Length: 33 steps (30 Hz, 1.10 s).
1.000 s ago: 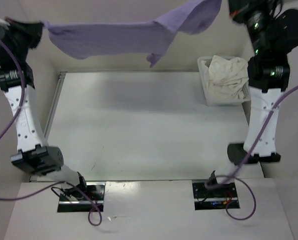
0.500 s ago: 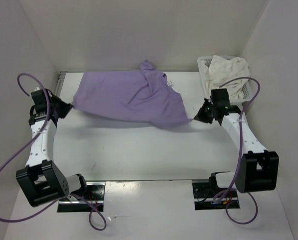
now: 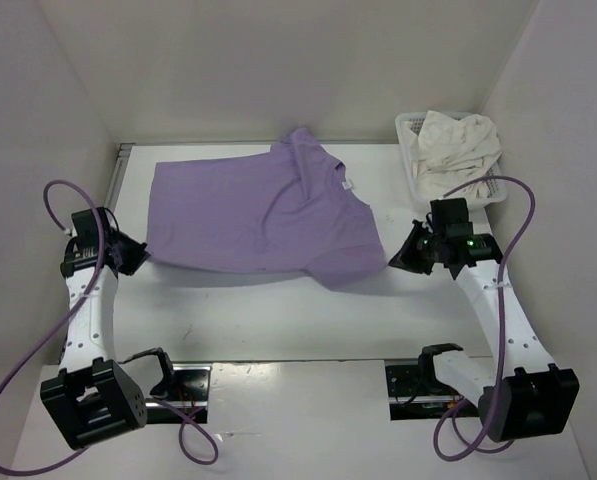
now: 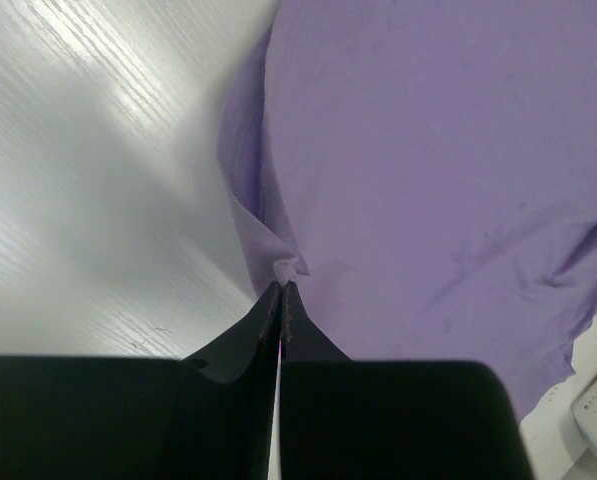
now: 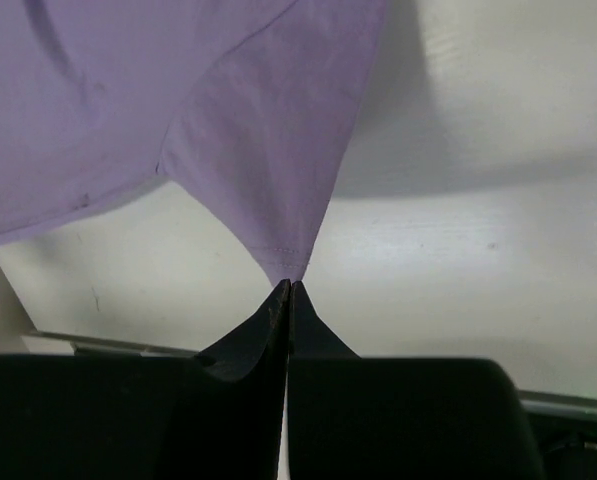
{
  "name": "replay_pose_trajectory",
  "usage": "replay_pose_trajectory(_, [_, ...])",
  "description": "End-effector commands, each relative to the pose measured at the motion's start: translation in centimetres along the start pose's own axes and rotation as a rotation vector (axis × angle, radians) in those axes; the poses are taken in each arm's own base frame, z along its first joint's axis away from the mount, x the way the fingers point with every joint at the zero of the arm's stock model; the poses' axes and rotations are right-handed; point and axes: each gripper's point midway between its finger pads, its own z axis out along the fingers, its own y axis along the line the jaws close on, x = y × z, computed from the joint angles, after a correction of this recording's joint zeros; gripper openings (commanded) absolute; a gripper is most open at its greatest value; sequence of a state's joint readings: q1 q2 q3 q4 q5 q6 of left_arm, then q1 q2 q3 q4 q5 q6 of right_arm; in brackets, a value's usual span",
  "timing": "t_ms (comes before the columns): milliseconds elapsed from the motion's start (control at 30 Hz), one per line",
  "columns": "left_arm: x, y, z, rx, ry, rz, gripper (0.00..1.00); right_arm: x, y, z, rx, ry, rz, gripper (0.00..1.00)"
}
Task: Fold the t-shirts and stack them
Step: Grap the side of the flattened tshirt closest away from the robot with both arms, then fold the flattened tshirt in 1/3 of the way
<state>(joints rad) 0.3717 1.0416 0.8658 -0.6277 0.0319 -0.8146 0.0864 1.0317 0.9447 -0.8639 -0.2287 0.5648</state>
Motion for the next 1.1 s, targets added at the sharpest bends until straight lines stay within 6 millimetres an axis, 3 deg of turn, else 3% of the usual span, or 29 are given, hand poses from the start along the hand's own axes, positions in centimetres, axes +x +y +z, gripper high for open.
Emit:
replay_pose_trajectory(0, [-0.8, 0.1, -0.4, -0.008, -0.04, 0.003, 0.0, 1.2, 0.4, -0.6, -0.013, 0.033, 0.014, 0.0])
replay_pose_trajectory(133, [-2.0, -0.7, 1.5, 0.032, -0.05, -0.023, 0.0, -3.1, 2.4, 1.6, -0.024, -0.022, -0.007, 0.0])
replay_pose_trajectory(167, [-2.5, -1.1, 2.0, 0.045, -0.064, -0.032, 0.0, -4.0, 2.5, 3.6, -0.01, -0.003, -0.002, 0.0])
replay_pose_trajectory(300, [-3.3, -1.6, 4.4, 0.03, -0.047, -0.043, 0.0, -9.5, 4.7, 6.4, -0.001, -0.083, -0.043, 0.0])
replay_pose_trajectory(400, [-4.4, -2.1, 5.6, 0.026, -0.06, -0.052, 0.0, -12.5, 5.8, 8.8, 0.005, -0.099, -0.057, 0.0])
replay_pose_trajectory(467, [-4.7, -2.1, 6.5, 0.013, -0.061, -0.063, 0.0, -14.9, 7.2, 9.5, -0.012, -0.142, -0.065, 0.0])
replay_pose_trajectory(500, [-5.1, -2.4, 6.6, 0.019, -0.068, -0.063, 0.0, -15.3, 7.2, 10.3, -0.003, -0.13, -0.074, 0.0])
replay_pose_trajectory(533, [-5.5, -2.8, 6.9, 0.025, -0.075, -0.062, 0.0, -15.2, 6.9, 12.4, 0.023, -0.099, -0.075, 0.0])
replay_pose_trajectory(600, [-5.5, -2.7, 7.9, 0.012, -0.06, -0.073, 0.0, -17.4, 8.4, 13.0, 0.002, -0.131, -0.091, 0.0])
replay_pose_trajectory(633, [-6.0, -3.1, 8.1, 0.021, -0.069, -0.081, 0.0, -17.4, 8.0, 14.5, 0.021, -0.103, -0.085, 0.0])
replay_pose_trajectory(667, [-5.7, -3.0, 8.5, 0.018, -0.053, -0.082, 0.0, -18.6, 9.5, 14.3, -0.006, -0.132, -0.099, 0.0])
replay_pose_trajectory(733, [-6.2, -3.4, 9.2, 0.024, -0.059, -0.081, 0.0, -19.2, 9.6, 15.6, 0.003, -0.119, -0.096, 0.0])
replay_pose_trajectory(767, [-6.4, -3.3, 9.7, 0.011, -0.059, -0.082, 0.0, -20.6, 10.7, 15.2, -0.019, -0.151, -0.103, 0.0])
replay_pose_trajectory(833, [-7.3, -3.8, 10.1, 0.01, -0.071, -0.082, 0.0, -21.4, 11.3, 15.8, -0.024, -0.157, -0.095, 0.0])
replay_pose_trajectory(867, [-7.3, -3.8, 10.8, 0.005, -0.065, -0.082, 0.0, -22.3, 11.7, 16.7, -0.03, -0.166, -0.097, 0.0])
replay_pose_trajectory(1067, [-7.2, -4.3, 13.7, 0.022, -0.024, -0.083, 0.0, -23.8, 12.7, 20.0, -0.022, -0.157, -0.104, 0.0])
